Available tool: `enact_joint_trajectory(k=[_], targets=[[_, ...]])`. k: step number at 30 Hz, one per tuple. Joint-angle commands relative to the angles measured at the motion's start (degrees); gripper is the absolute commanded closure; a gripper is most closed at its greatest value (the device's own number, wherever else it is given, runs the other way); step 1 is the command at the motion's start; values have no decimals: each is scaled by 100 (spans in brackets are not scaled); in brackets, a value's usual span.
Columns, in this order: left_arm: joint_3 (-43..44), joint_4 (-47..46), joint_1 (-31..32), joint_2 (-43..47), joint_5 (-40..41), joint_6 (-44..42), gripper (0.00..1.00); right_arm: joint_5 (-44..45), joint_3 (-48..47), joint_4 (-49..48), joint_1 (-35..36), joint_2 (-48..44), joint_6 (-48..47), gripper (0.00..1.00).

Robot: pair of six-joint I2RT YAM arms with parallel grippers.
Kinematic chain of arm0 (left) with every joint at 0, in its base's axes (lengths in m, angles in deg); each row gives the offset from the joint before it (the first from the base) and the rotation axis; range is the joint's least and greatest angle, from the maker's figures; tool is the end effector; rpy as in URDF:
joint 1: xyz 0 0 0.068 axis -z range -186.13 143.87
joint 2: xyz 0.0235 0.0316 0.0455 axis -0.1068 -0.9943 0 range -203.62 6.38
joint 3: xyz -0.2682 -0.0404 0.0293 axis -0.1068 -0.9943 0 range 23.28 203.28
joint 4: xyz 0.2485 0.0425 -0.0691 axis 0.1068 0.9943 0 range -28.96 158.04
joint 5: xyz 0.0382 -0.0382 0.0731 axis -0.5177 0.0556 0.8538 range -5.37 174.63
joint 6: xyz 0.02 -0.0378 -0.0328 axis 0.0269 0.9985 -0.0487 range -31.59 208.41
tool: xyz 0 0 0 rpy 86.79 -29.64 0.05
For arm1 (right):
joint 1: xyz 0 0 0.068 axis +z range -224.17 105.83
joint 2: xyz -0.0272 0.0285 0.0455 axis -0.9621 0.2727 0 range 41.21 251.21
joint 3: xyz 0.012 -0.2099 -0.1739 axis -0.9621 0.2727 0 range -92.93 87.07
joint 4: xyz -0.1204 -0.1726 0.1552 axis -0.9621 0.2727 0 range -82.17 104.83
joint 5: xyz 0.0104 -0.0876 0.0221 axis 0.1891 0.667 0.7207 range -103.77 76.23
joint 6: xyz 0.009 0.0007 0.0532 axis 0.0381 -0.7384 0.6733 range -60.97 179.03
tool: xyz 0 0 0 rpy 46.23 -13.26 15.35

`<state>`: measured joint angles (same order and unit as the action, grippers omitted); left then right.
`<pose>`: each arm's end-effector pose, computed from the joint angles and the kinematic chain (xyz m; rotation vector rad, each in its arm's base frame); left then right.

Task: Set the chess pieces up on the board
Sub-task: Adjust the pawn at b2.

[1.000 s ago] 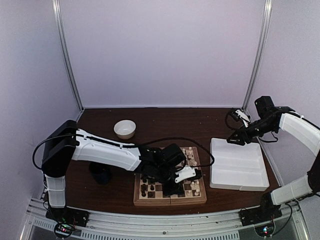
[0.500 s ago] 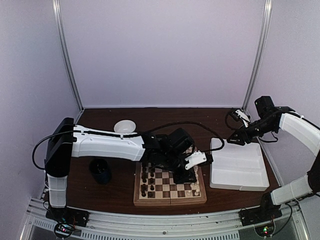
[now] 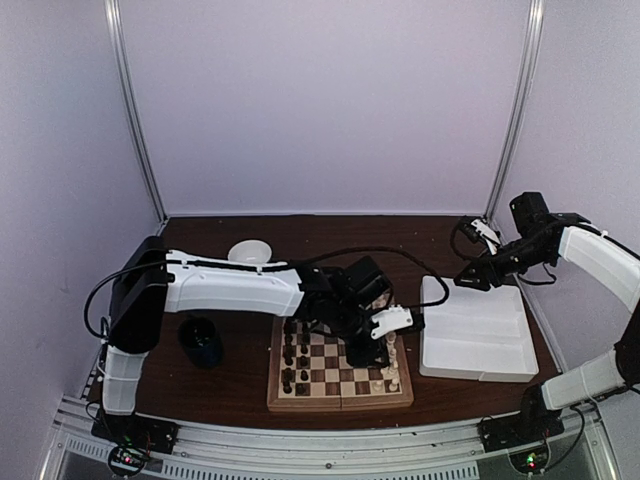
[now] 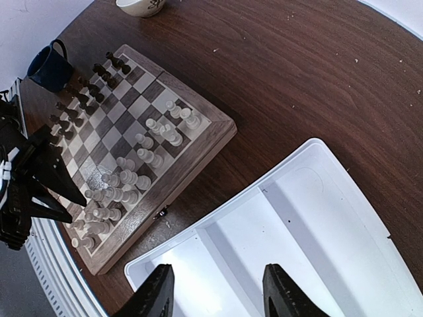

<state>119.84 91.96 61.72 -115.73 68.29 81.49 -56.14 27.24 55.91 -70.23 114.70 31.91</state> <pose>0.1668 -0.4362 0.1955 1.7211 2.0610 -0.7417 0.2426 0.0409 0.2787 -0.8712 2.2573 0.7926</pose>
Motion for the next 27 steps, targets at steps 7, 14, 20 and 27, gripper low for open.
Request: enact_joint_trajectory(k=[7, 14, 20, 27], targets=[[354, 252, -27, -293, -255, -291, 74, -17, -14, 36, -52, -77, -92, 50], [466, 301, -27, -403, -169, -319, 79, -17, -20, 39, -55, -46, -101, 50], [533, 346, -33, -478, -196, -349, 79, -26, -28, 53, -61, -20, -110, 51], [600, 416, -29, -551, -246, -388, 82, -28, -28, 55, -61, -2, -117, 51]])
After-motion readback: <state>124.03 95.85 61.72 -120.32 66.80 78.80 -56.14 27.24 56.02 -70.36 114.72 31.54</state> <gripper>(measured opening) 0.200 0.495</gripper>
